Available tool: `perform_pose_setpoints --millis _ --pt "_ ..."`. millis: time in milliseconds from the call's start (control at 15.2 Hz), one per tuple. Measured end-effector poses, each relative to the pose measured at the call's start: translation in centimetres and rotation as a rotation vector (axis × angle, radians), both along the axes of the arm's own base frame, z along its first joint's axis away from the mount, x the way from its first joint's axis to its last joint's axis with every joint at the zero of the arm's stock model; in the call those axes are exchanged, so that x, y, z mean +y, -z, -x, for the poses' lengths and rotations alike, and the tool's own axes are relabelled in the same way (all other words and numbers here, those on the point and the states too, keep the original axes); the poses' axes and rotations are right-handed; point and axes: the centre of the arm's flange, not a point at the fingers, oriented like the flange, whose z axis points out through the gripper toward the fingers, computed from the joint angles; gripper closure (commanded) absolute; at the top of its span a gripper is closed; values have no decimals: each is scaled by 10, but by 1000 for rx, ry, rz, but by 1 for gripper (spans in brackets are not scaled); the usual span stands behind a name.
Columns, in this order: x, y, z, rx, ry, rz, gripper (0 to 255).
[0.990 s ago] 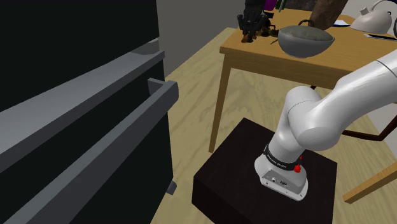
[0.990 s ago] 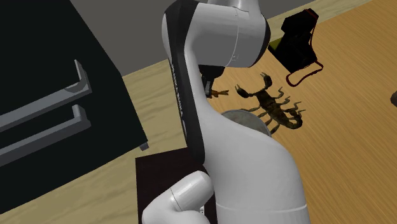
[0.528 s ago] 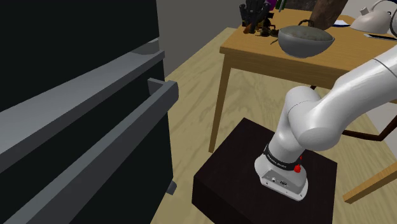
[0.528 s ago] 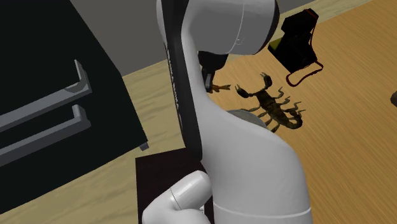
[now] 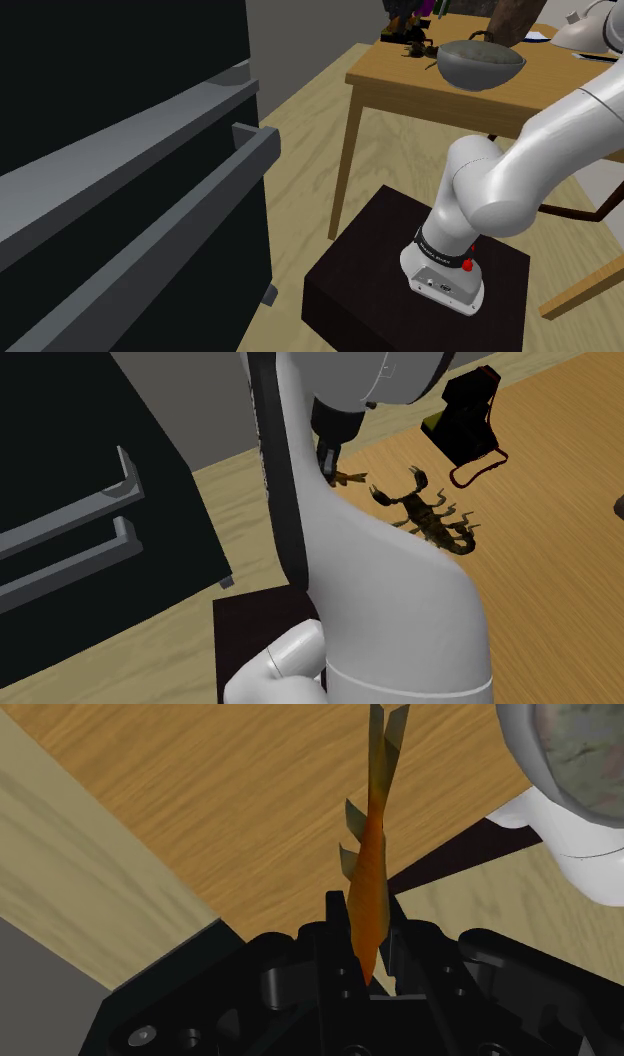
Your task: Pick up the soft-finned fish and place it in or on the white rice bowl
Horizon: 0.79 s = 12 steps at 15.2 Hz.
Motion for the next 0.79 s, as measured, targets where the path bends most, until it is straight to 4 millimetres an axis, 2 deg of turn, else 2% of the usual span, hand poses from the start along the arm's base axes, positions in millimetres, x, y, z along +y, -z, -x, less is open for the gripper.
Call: perform_pose_setpoints --millis 792 --pt "-1 -64 -1 0 0 0 255"
